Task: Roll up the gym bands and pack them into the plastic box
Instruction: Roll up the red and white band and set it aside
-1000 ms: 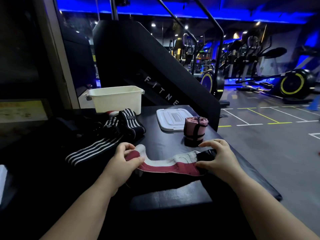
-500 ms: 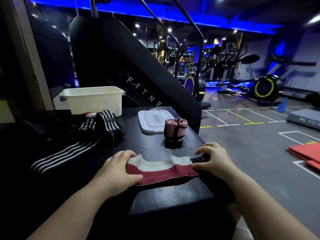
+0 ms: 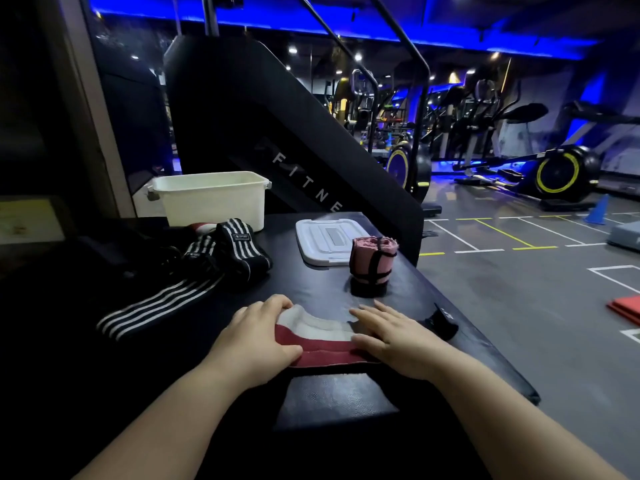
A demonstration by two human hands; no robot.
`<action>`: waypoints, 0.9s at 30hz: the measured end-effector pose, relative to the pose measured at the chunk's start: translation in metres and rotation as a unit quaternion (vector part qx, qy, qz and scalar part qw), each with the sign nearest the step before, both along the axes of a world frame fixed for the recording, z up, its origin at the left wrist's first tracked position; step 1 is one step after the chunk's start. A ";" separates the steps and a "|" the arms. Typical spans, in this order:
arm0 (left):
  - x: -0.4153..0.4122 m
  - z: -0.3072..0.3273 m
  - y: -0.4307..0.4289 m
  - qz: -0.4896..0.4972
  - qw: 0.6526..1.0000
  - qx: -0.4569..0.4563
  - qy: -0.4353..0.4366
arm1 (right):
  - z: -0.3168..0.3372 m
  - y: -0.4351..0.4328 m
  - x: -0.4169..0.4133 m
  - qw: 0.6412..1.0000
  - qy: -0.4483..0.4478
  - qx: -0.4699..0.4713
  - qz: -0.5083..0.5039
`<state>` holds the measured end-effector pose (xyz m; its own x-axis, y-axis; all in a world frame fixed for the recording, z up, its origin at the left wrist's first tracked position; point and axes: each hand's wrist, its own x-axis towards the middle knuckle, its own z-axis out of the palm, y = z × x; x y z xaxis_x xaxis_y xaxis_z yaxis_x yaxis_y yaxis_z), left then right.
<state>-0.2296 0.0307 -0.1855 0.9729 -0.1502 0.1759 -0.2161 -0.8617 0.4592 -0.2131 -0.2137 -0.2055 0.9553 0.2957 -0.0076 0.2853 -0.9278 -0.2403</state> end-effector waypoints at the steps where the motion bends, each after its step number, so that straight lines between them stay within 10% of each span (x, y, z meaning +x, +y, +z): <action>1: 0.000 0.001 0.002 0.002 1.000 0.002 -0.004 | 0.000 0.000 0.000 1.000 0.005 -0.023 -0.002; 17: 0.005 -0.005 0.020 0.012 0.999 0.022 0.029 | 0.020 0.015 -0.003 0.986 -0.025 -0.163 -0.019; 27: 0.004 0.002 0.017 0.002 0.998 0.003 0.055 | 0.000 0.058 -0.010 0.994 -0.006 -0.071 0.079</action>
